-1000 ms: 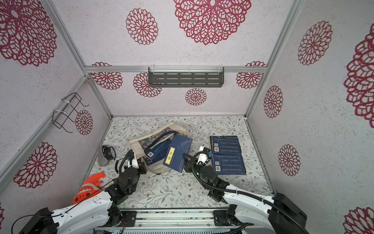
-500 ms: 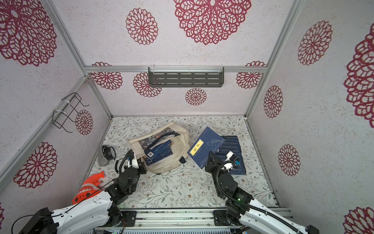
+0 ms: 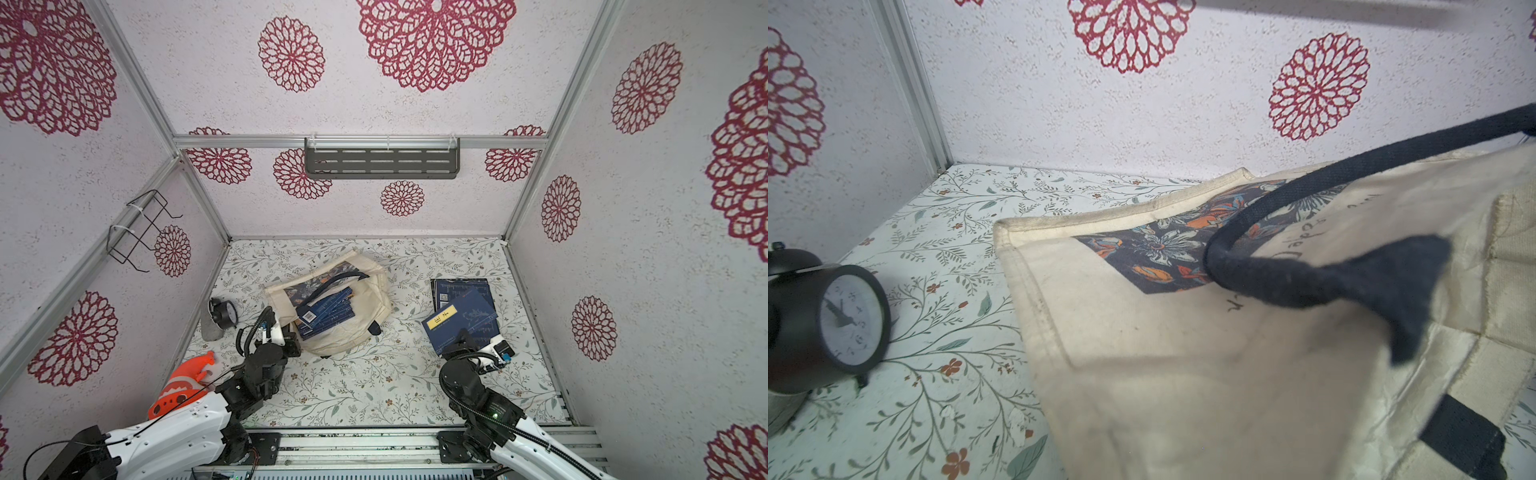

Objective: Take out the books from the canvas bag
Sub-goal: Place the book on the book.

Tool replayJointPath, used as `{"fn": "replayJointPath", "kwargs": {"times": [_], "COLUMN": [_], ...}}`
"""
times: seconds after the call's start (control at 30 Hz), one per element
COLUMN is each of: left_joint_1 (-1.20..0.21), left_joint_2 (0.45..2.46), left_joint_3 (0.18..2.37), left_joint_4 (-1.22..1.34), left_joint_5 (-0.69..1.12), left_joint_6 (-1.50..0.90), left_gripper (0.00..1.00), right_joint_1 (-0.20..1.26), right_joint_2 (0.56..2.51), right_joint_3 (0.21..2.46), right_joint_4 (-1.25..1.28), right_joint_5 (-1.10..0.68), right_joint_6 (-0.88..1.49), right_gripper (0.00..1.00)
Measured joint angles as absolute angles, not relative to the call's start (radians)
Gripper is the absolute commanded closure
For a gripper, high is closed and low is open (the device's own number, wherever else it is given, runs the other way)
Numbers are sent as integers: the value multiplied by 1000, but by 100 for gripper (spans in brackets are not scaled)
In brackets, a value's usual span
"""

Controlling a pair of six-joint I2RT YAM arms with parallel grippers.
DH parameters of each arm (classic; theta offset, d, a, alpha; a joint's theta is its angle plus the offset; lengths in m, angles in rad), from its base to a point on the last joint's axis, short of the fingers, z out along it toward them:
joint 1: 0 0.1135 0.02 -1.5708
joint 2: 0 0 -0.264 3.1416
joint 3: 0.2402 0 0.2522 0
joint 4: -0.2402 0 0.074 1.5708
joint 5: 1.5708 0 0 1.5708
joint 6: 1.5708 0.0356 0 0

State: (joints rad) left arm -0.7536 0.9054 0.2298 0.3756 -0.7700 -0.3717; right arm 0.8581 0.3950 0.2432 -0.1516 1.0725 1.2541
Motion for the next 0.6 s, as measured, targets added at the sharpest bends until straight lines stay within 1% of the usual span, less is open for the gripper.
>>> {"fn": "replayJointPath", "kwargs": {"times": [0.13, 0.3, 0.6], "left_joint_1": [-754, -754, -754], "left_joint_2": [905, 905, 905], "left_joint_3": [230, 230, 231], "left_joint_4": [376, 375, 371], "left_joint_5": [-768, -767, -764], "left_joint_6": [-372, -373, -376], "left_gripper": [100, 100, 100], "right_joint_1": [792, 702, 595], "right_joint_2": [364, 345, 435], "right_joint_3": [180, 114, 82], "right_joint_4": [-177, -184, -182], "right_joint_5": [1058, 990, 861], "right_joint_6": [1335, 1414, 1599], "right_gripper": [100, 100, 100]}}
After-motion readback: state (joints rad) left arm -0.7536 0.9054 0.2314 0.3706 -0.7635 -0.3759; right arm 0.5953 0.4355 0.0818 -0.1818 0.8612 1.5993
